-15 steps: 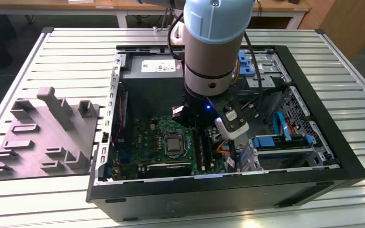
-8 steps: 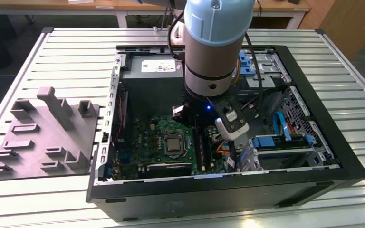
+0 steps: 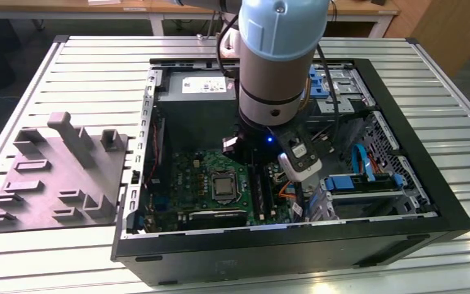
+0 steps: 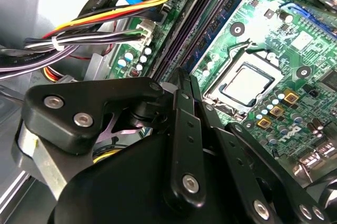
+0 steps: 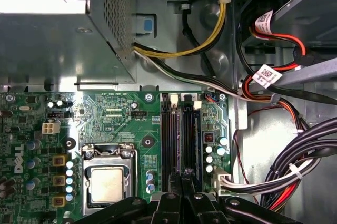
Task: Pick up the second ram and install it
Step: 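Insert the second ram into the second slot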
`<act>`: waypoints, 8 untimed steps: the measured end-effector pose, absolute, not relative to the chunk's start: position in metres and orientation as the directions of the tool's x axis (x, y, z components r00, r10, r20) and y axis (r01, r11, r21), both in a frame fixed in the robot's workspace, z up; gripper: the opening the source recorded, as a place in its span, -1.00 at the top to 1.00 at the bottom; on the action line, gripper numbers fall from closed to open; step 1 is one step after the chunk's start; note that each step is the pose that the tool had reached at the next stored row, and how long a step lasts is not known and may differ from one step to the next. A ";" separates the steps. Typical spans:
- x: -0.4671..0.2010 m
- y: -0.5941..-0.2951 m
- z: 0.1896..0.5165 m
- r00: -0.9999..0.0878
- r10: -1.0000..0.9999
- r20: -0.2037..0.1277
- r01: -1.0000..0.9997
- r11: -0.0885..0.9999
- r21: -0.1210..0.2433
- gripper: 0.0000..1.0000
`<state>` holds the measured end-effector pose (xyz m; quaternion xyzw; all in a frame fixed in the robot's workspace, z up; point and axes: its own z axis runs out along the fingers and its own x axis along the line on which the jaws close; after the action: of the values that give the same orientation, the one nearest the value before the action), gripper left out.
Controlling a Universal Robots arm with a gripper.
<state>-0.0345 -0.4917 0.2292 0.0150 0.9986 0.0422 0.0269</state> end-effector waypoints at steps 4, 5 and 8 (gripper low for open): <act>-0.034 -0.492 0.229 -0.998 0.032 -0.052 0.028 0.996 0.085 0.76; -0.034 -0.492 0.229 -0.998 0.032 -0.052 0.028 0.996 0.085 0.76; -0.034 -0.492 0.228 -0.998 0.032 -0.052 0.028 0.996 0.085 0.76</act>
<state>-0.0345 -0.4918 0.2284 0.0150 0.9986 0.0422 0.0268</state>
